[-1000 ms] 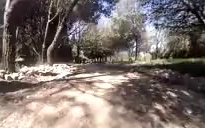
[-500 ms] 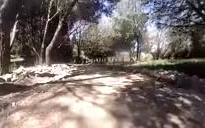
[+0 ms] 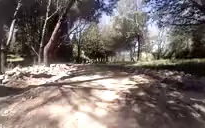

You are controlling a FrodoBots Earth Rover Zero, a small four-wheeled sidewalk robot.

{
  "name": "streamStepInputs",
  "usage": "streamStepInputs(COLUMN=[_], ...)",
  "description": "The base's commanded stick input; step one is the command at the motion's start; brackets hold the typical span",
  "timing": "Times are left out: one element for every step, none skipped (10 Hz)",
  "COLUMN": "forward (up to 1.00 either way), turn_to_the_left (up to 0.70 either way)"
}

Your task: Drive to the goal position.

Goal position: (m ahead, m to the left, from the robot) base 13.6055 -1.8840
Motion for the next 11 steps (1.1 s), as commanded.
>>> streamStepInputs(forward=[0.7, 0.7, 0.7, 0.7, 0.7, 0.7, 0.7, 0.7, 0.7, 0.7, 0.7], turn_to_the_left=[-0.01, 0.0, 0.0, 0.0, 0.0, 0.0, 0.0, 0.0, 0.0, 0.0, 0.0])
